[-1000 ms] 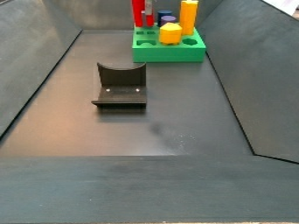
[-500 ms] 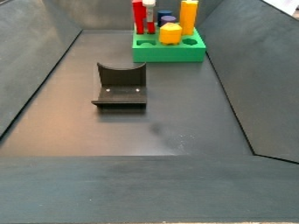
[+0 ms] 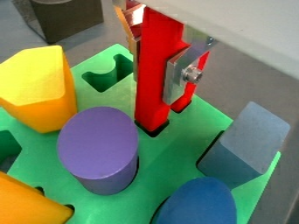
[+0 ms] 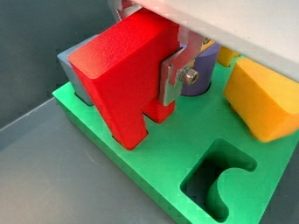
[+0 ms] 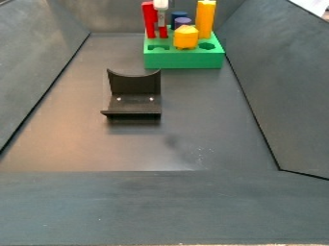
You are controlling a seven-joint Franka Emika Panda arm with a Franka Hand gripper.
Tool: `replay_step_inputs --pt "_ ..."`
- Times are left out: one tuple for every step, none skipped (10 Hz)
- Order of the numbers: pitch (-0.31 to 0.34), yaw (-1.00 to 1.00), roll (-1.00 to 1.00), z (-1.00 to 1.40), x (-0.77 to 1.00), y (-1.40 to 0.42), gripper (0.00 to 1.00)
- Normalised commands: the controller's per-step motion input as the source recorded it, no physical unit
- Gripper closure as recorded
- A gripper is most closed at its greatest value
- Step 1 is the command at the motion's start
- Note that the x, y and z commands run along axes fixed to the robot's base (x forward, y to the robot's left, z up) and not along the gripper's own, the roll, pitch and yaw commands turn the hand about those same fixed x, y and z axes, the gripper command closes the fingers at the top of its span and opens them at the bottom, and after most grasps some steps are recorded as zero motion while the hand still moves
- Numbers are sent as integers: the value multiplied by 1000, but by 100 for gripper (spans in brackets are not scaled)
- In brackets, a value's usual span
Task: Pick up the double-square object. Move up. Place the double-square object on the fixture. Regrasp the double-square object. Move to above the board. Insert the double-square object.
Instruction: Insert the double-square object.
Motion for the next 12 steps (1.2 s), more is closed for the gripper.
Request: replay_step_inputs --pt "-147 440 39 -877 -29 -111 100" --pt "-177 517 79 -800 -109 -266 100" --pt "-210 431 77 -737 -37 -343 100" --pt "-261 303 127 -646 0 -346 100" --pt "-281 126 221 -514 0 -309 100" --pt "-323 57 281 -334 120 -269 100" --pt "-330 43 300 -294 146 -249 100" --pt "-260 49 281 -469 0 -257 100" --pt "-201 0 81 -217 -111 -6 100" --pt "-339 0 99 -557 -197 0 100" --pt "-179 -149 350 -543 -94 -29 100" --pt "-270 0 90 -440 -49 0 100"
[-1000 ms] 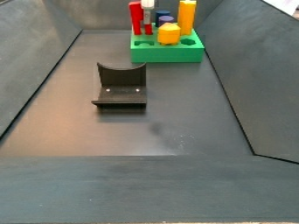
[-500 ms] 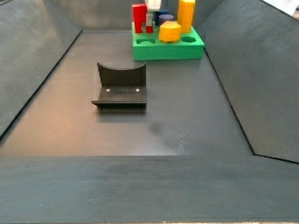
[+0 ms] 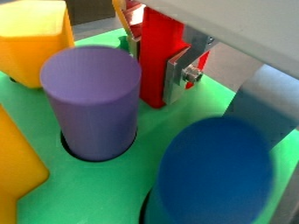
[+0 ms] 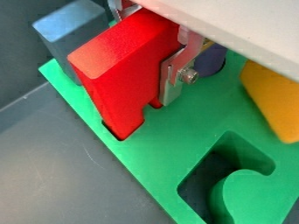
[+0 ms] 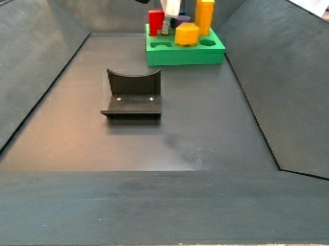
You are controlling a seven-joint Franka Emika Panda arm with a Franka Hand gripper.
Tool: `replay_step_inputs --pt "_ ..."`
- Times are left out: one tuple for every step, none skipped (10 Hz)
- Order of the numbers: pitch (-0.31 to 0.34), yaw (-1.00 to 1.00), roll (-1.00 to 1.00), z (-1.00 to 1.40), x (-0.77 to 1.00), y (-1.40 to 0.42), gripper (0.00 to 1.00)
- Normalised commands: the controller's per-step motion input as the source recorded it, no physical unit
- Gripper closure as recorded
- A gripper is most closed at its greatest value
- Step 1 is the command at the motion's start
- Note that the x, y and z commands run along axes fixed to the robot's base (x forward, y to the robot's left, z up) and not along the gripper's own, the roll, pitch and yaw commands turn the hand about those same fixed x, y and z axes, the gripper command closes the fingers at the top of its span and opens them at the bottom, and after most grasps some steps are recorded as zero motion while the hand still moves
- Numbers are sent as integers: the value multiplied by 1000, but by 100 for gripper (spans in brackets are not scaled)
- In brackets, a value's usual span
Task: Pick up the double-square object. Move up. Place the double-square object on the fixture. Regrasp the double-square object. Move to above the board. Insert the double-square object.
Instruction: Insert the double-square object.
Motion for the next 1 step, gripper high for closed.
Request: replay_step_inputs --pt "0 0 0 0 0 0 100"
